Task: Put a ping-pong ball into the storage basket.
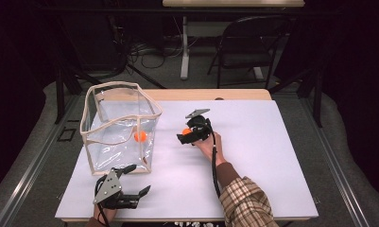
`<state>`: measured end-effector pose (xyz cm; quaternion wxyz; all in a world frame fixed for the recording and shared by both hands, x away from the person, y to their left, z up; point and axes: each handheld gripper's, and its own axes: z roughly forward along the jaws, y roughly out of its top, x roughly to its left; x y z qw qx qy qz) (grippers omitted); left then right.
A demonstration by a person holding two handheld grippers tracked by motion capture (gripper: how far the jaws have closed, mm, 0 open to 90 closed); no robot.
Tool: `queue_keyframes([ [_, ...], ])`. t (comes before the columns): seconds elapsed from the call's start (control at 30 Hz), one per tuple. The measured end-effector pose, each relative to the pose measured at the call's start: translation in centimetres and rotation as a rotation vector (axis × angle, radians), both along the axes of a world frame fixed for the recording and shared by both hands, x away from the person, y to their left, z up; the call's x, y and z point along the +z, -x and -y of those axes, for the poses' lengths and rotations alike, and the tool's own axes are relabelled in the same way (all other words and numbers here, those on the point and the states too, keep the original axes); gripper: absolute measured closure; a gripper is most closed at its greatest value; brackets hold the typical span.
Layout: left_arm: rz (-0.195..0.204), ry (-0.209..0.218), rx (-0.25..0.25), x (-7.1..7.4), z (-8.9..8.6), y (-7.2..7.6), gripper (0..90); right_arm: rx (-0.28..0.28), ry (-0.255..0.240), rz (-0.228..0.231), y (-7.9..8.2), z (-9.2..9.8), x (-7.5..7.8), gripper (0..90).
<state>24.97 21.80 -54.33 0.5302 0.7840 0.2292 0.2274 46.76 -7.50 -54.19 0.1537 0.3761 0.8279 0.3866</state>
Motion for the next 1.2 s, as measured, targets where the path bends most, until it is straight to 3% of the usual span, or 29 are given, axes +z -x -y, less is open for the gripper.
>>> queue_keyframes([
  [0.27,0.001,-0.001,-0.001,0.0,0.0,0.0,15.9,-0.027,0.014,-0.014,-0.2,-0.1,-0.5,23.5],
  [0.87,0.001,-0.003,-0.004,0.0,0.0,0.0,15.9,-0.027,0.056,-0.055,-0.4,-0.3,-1.1,50.1],
  [1.2,0.0,-0.001,-0.001,0.0,0.0,0.0,15.9,-0.019,0.03,-0.039,0.0,-0.1,-0.5,50.6],
])
